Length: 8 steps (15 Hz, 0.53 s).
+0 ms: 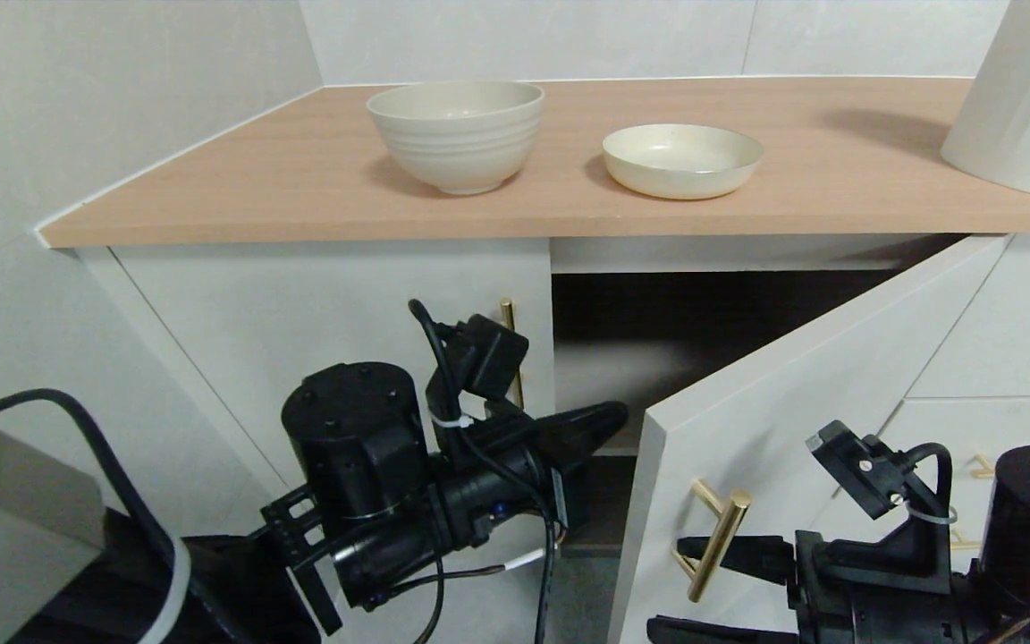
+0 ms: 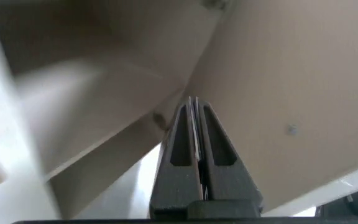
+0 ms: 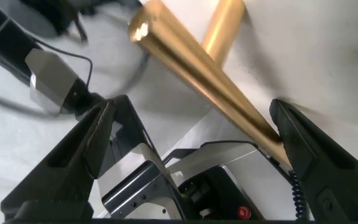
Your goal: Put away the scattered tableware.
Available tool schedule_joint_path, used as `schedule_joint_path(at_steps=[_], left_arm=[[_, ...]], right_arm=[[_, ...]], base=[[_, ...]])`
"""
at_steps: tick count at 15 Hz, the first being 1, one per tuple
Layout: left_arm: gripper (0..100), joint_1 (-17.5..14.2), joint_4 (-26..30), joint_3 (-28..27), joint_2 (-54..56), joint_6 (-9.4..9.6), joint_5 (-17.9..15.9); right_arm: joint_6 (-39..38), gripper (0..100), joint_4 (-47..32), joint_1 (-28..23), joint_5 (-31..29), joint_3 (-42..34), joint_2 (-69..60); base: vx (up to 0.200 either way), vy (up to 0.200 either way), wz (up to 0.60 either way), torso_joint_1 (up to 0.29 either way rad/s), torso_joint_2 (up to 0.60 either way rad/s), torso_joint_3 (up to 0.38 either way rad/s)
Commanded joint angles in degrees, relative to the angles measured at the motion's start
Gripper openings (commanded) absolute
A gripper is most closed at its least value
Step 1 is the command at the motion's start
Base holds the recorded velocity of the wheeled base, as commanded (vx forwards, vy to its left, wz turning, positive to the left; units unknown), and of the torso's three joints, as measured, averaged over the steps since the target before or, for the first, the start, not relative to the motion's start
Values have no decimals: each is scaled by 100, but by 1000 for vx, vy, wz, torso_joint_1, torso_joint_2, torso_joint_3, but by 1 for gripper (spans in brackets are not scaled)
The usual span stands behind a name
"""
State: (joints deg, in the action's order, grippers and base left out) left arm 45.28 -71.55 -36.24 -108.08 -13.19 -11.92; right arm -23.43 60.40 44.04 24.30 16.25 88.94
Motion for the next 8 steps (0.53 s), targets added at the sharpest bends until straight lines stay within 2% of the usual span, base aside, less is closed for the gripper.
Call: schedule_joint_path(at_steps=[1, 5, 8], left_arm=[[0, 201, -105, 109, -372, 1, -82], [0, 245, -123, 153, -372, 1, -152], [0, 245, -131, 153, -345, -8, -152]], right_arm=[[23, 100, 24, -89, -206, 19, -88], [67, 100, 33, -151, -461, 62, -96], [532, 100, -73, -344, -725, 10, -360]], base=[[0, 0, 0, 0, 0, 0], [0, 0, 0, 0, 0, 0], [0, 0, 0, 0, 0, 0]])
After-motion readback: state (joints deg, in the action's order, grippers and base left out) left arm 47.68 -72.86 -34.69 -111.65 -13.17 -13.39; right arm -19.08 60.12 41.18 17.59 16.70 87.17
